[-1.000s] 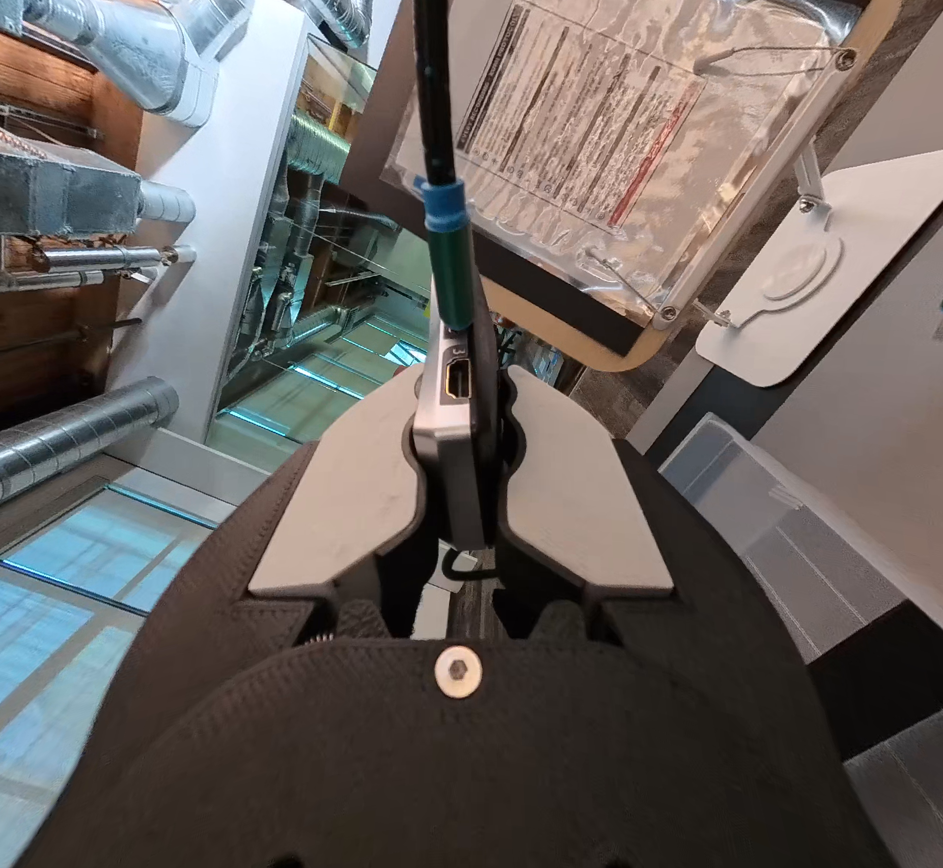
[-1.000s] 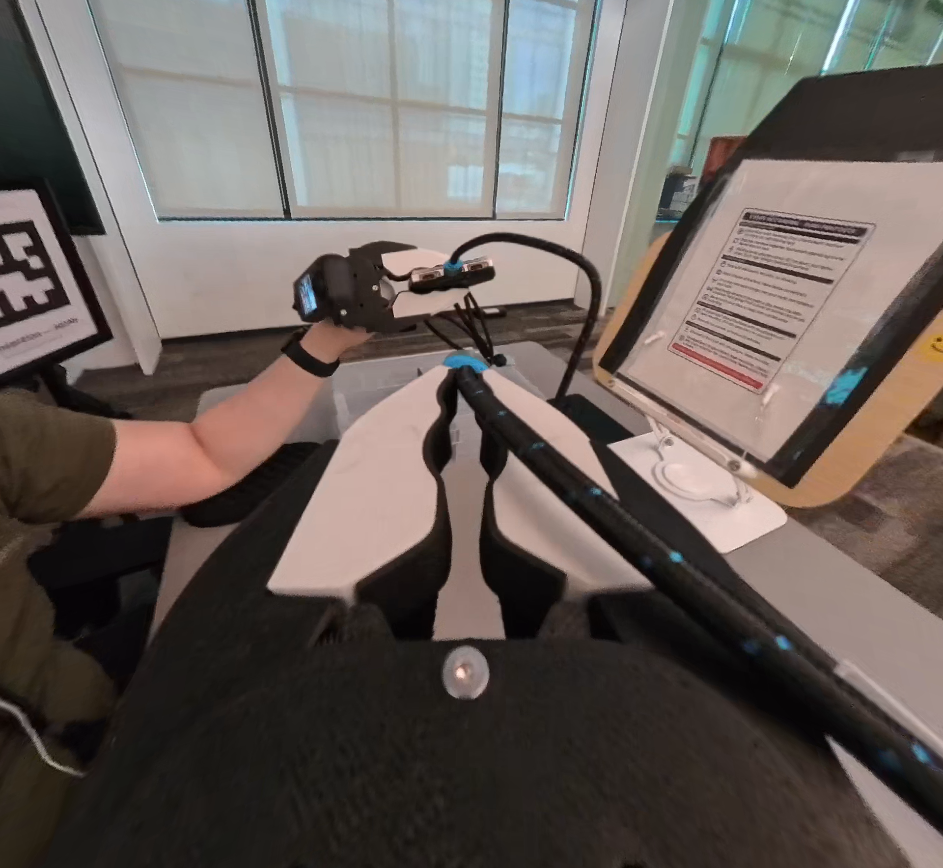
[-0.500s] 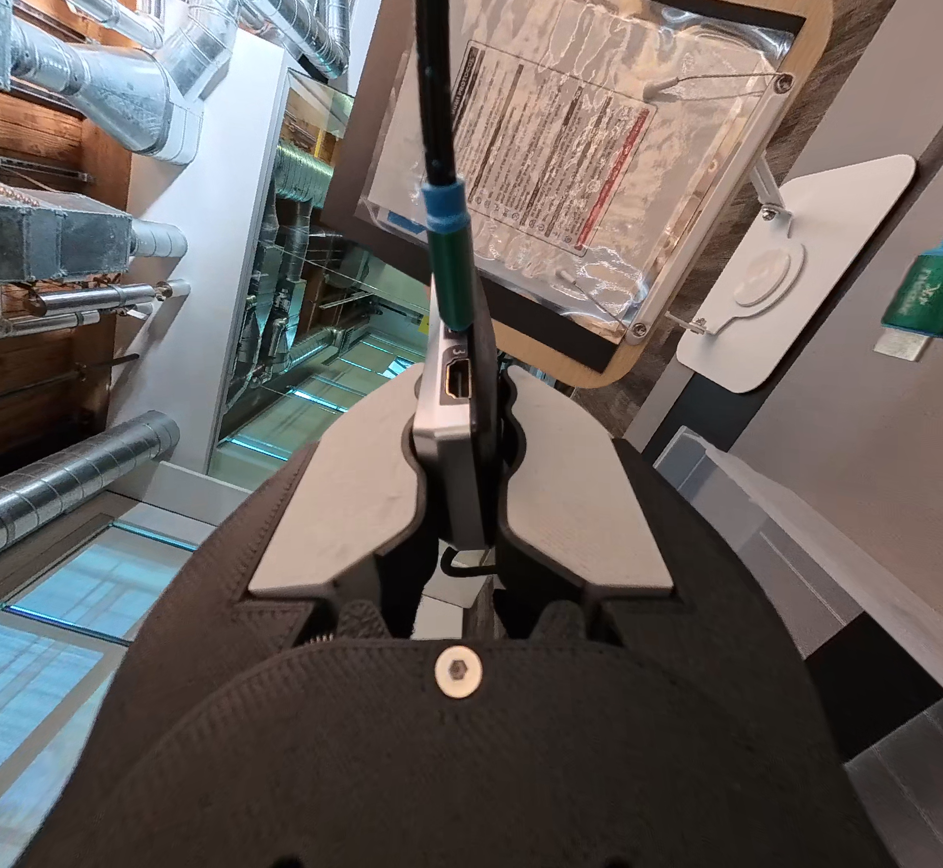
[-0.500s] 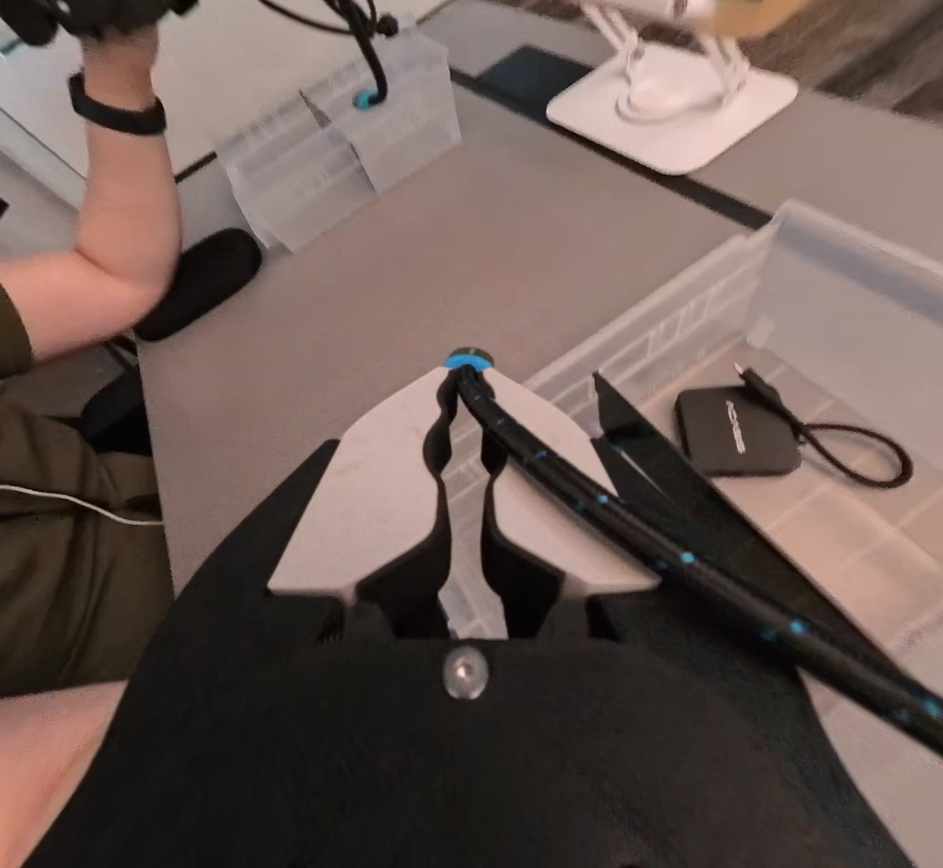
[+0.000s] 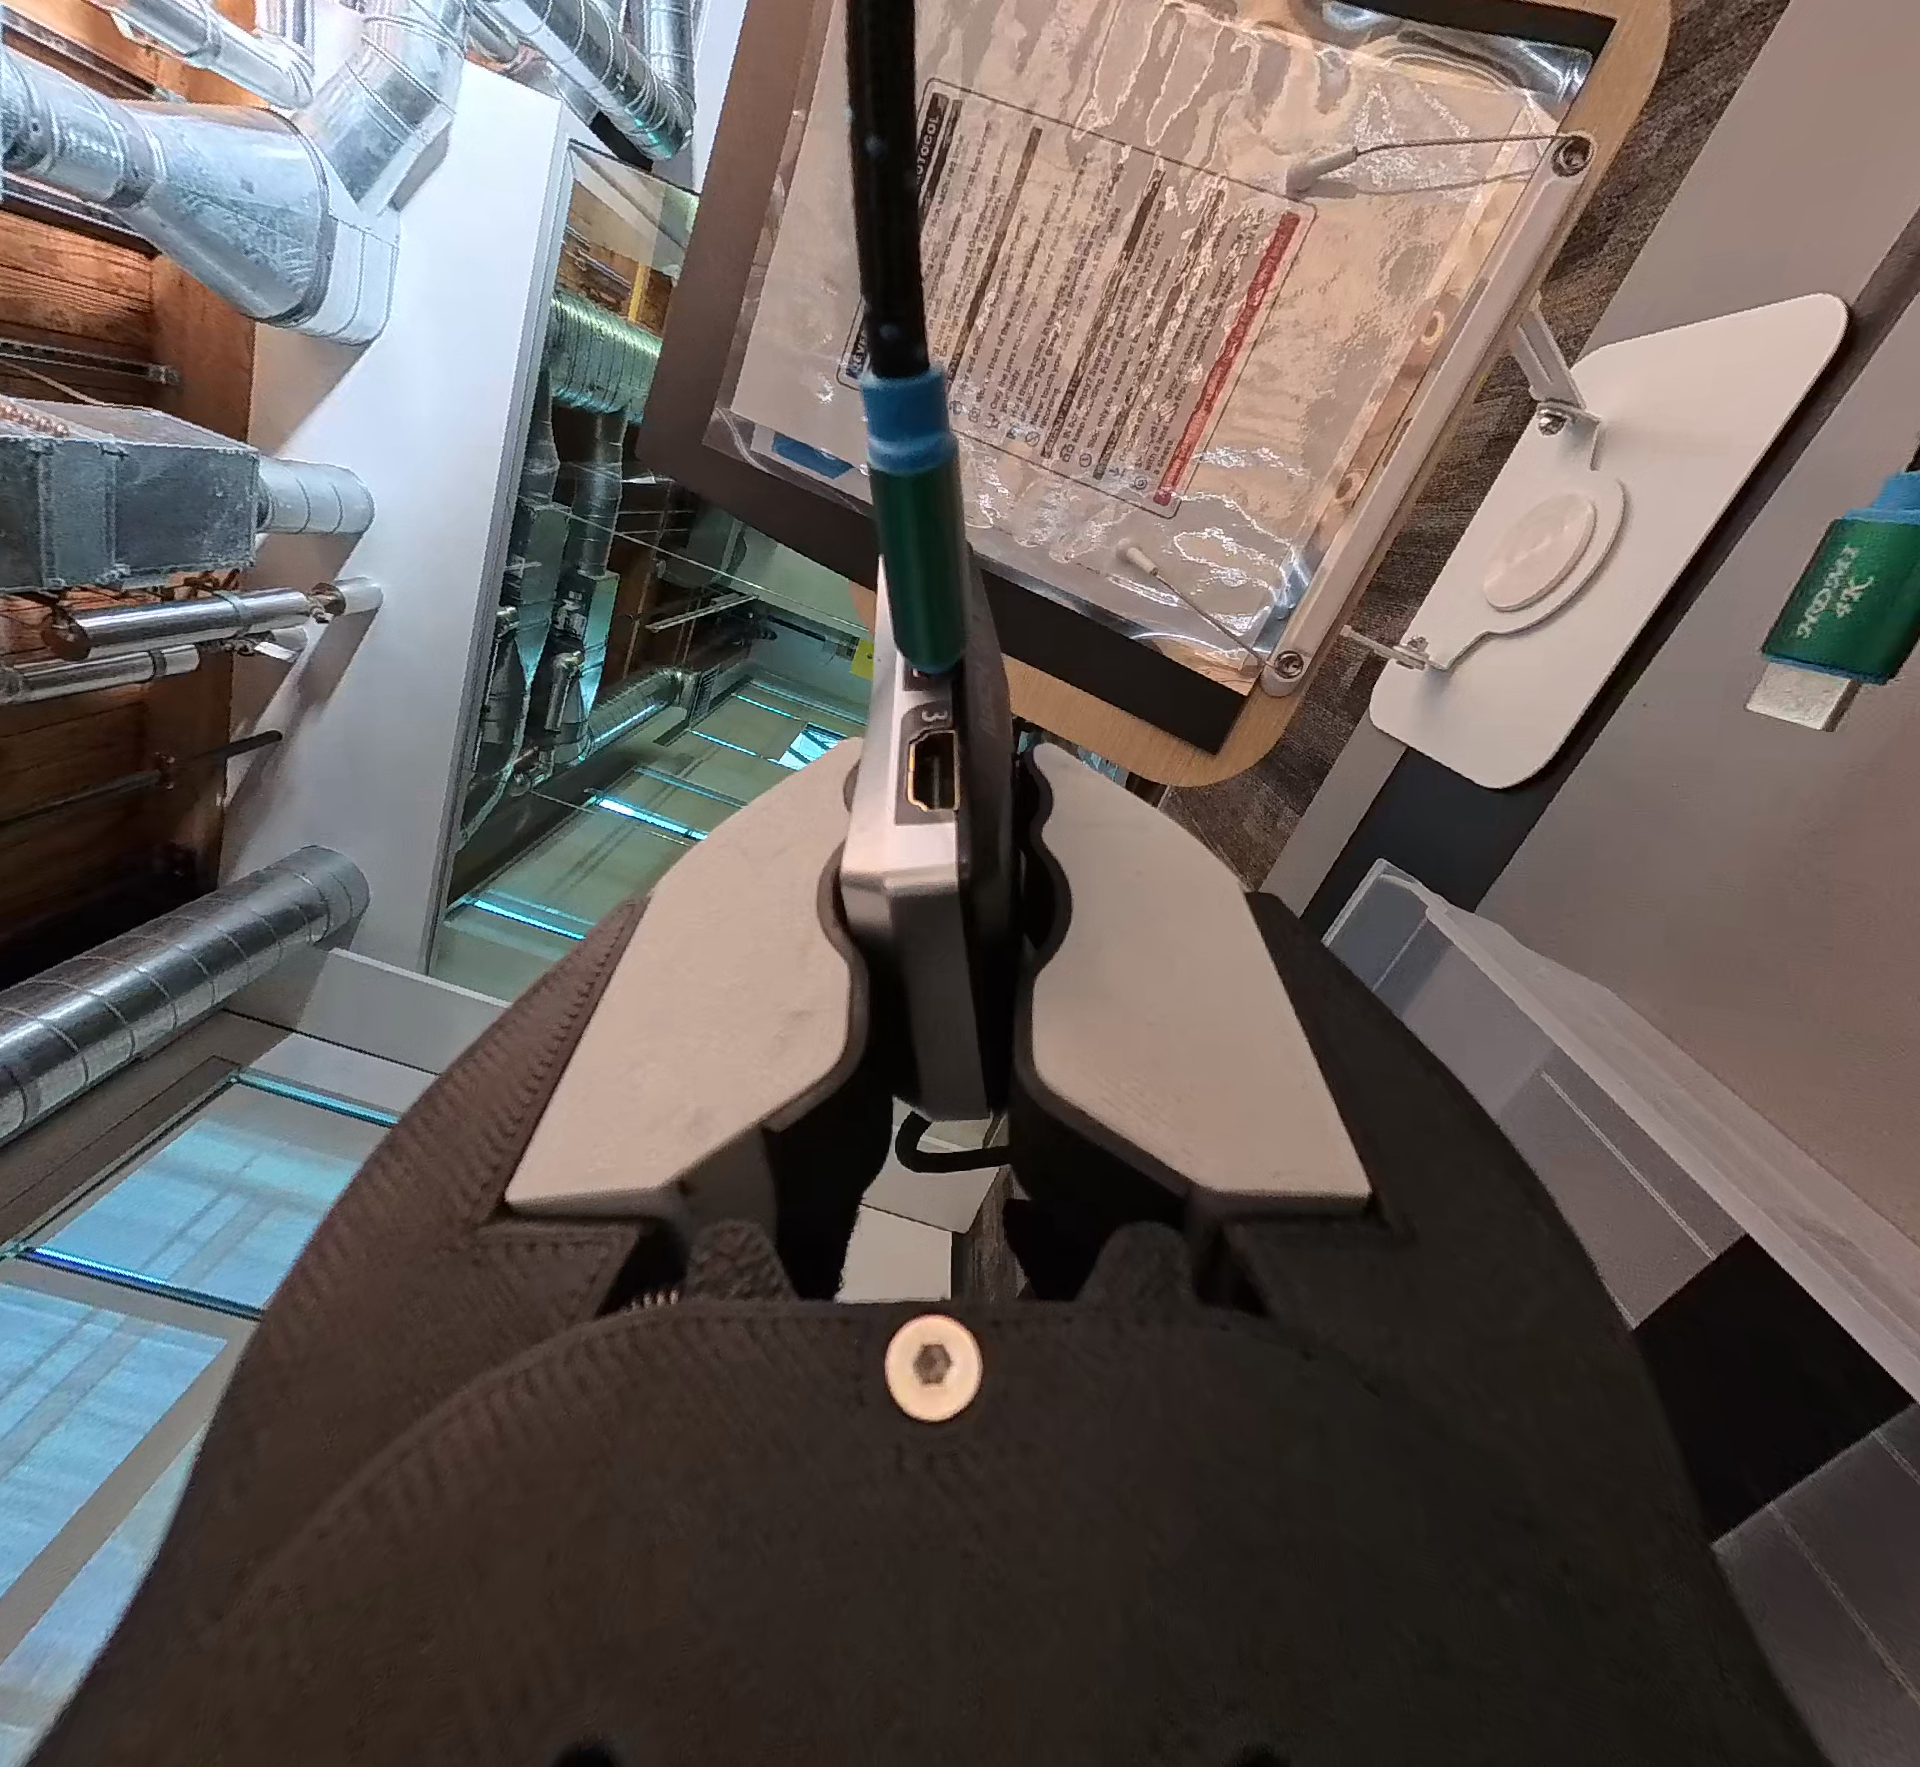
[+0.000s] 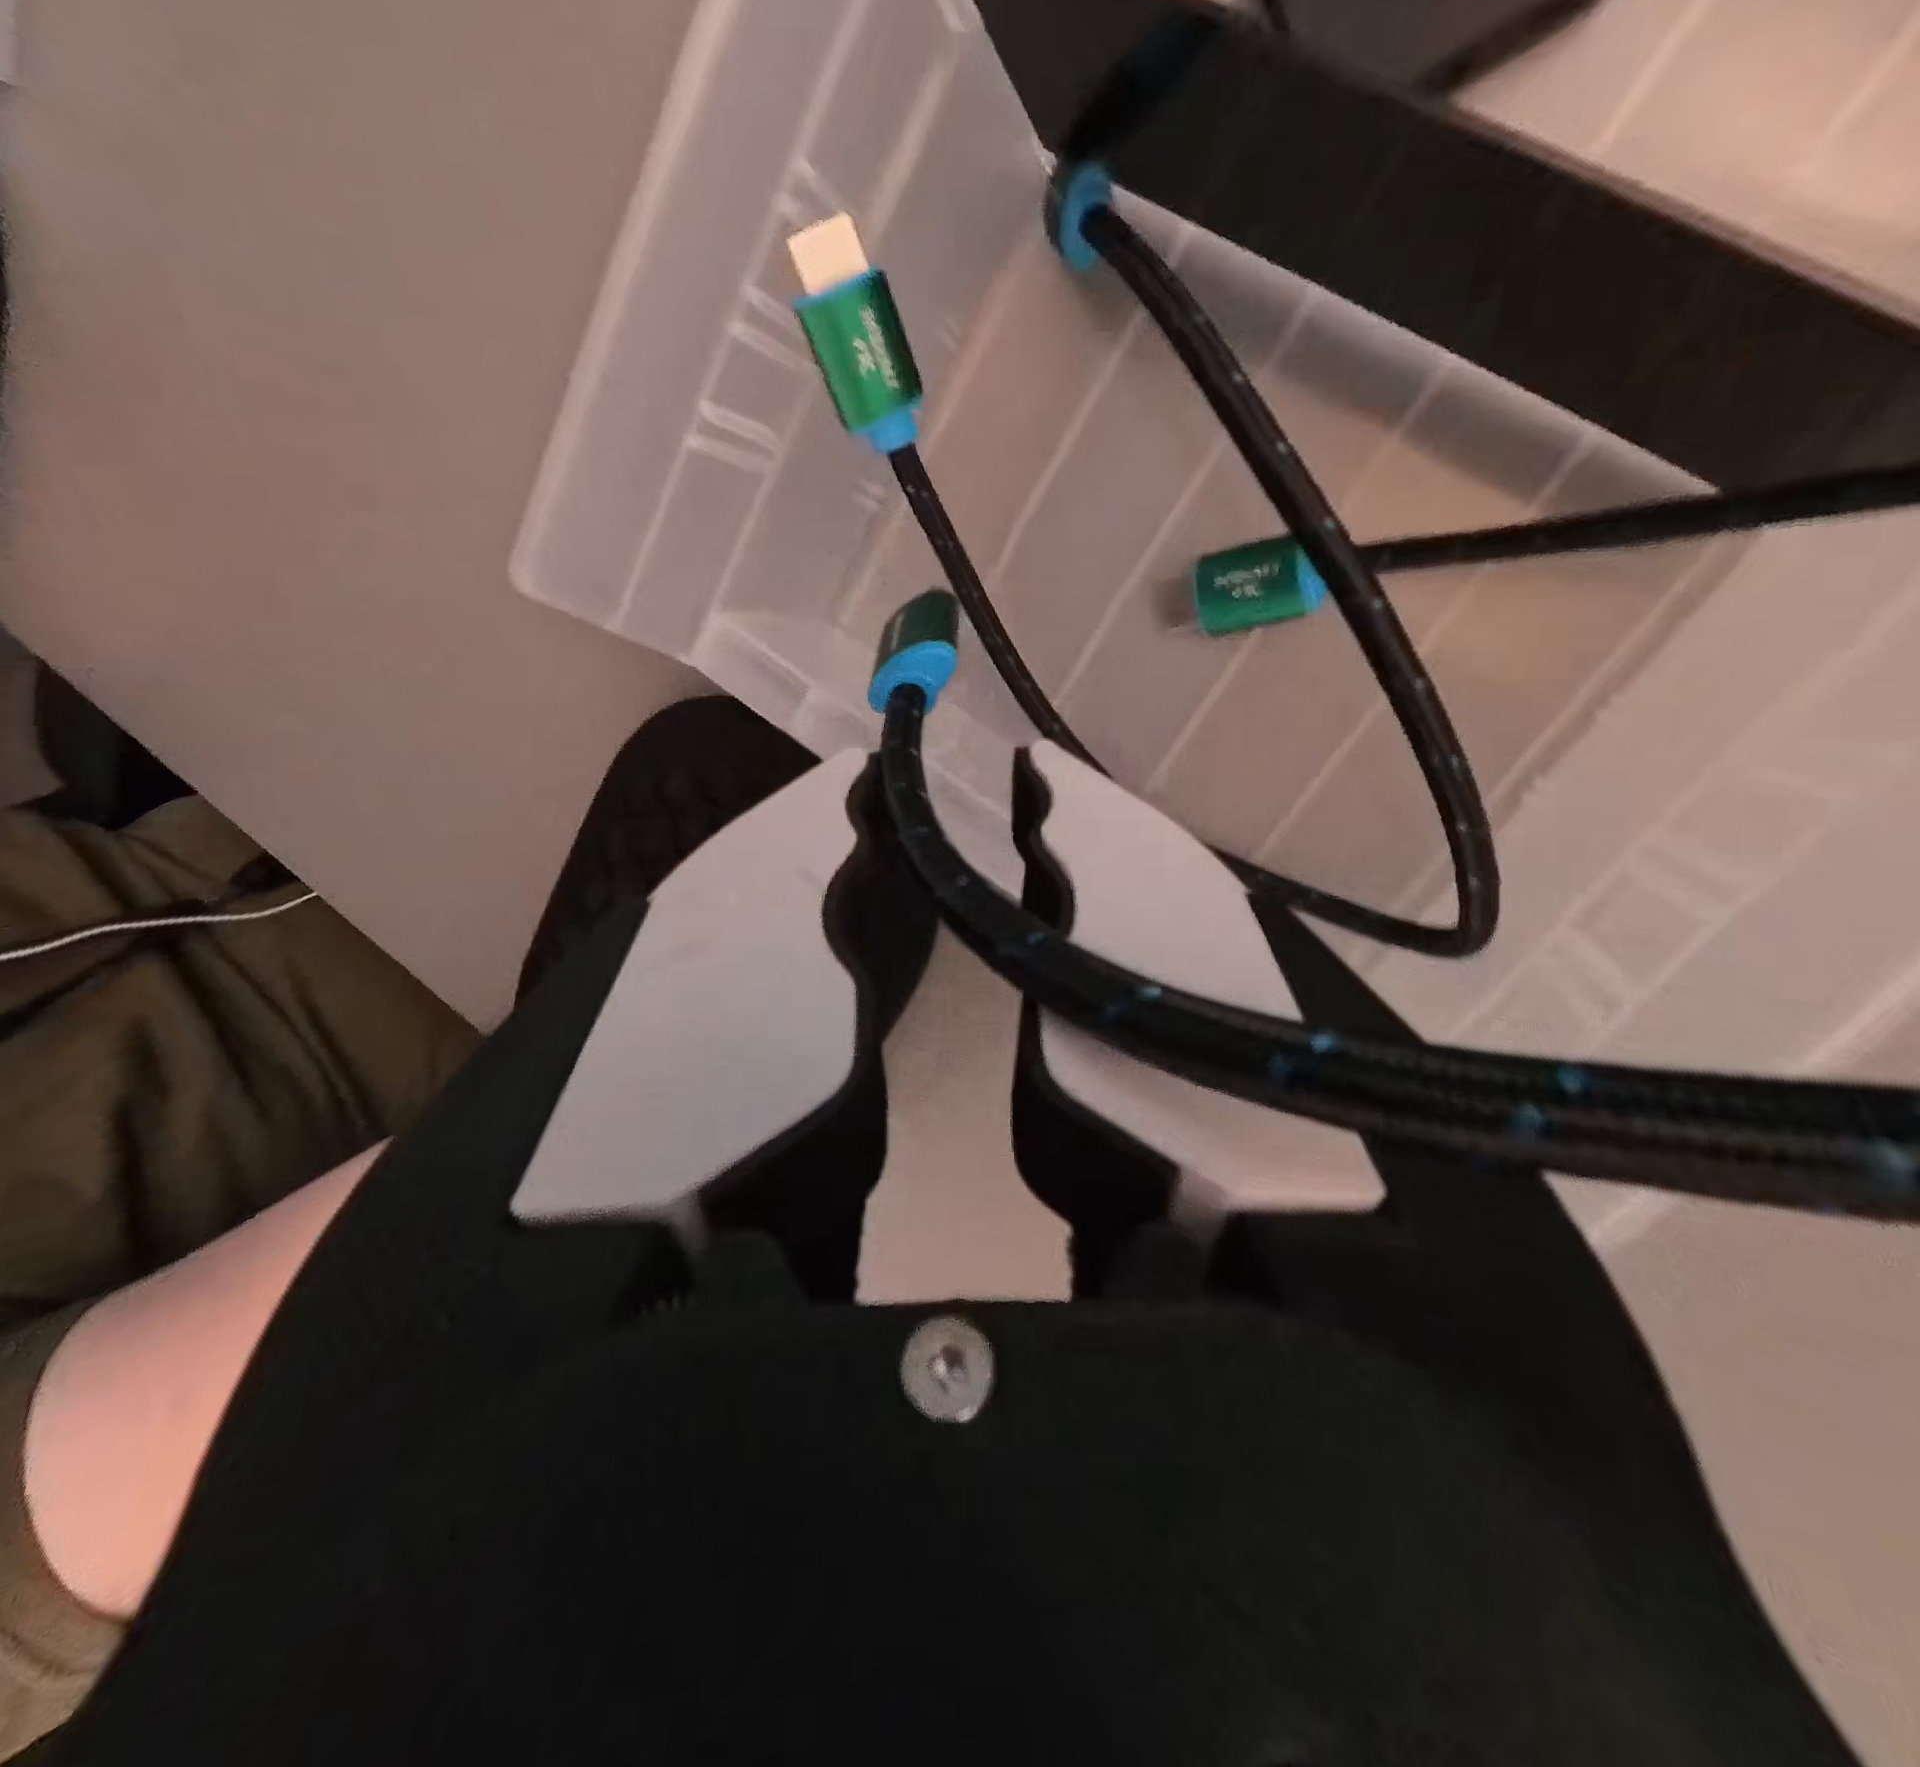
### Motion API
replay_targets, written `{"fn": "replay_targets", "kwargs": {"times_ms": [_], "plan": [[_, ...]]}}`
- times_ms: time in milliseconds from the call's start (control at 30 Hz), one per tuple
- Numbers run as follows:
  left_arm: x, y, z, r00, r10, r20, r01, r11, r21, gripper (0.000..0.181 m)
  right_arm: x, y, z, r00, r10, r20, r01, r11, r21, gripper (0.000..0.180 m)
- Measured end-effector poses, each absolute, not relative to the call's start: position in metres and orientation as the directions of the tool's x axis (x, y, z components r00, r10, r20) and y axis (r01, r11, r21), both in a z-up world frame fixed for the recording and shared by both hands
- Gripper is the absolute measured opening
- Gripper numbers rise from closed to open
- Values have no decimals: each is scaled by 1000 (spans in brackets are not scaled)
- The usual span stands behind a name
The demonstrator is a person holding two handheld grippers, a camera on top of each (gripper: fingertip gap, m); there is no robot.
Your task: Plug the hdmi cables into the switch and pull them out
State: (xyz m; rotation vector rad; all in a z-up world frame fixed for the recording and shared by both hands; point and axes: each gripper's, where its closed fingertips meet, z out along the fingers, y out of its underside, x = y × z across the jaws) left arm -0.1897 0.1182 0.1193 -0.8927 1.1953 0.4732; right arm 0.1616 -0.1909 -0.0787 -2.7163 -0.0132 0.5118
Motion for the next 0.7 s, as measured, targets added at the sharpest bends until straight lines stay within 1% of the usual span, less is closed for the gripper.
{"fn": "replay_targets", "kwargs": {"times_ms": [100,167,200,267,333,400,467,500,567,700], "plan": [[-189,118,118,322,-132,-937,-738,585,-336,23,174,-207,-85,950,-62,-308,-148,-953,-266,29],[-188,117,117,317,-131,-939,-738,588,-332,22,172,-208,-85,938,-83,-336,-174,-952,-251,29],[-187,117,117,315,-131,-940,-738,589,-330,22,169,-202,-85,933,-58,-355,-161,-950,-267,28],[-186,117,116,309,-129,-942,-741,589,-323,22,152,-186,-82,900,47,-434,-106,-941,-322,26],[-185,116,115,303,-127,-945,-743,589,-317,22,132,-177,-83,846,120,-520,-59,-947,-314,26],[-185,116,114,299,-126,-946,-745,588,-314,22,128,-179,-98,845,104,-525,-20,-974,-225,25],[-185,116,114,299,-127,-946,-746,587,-315,22,132,-188,-112,862,11,-507,-40,-995,-89,25],[-186,117,115,301,-127,-945,-746,586,-316,23,129,-191,-111,846,-13,-533,-55,-996,-64,27],[-188,117,116,310,-126,-942,-744,585,-323,22,125,-191,-102,816,3,-578,-73,-992,-107,27],[-190,119,117,317,-128,-940,-743,583,-330,22,142,-195,-84,851,-8,-526,-144,-965,-218,33]]}}
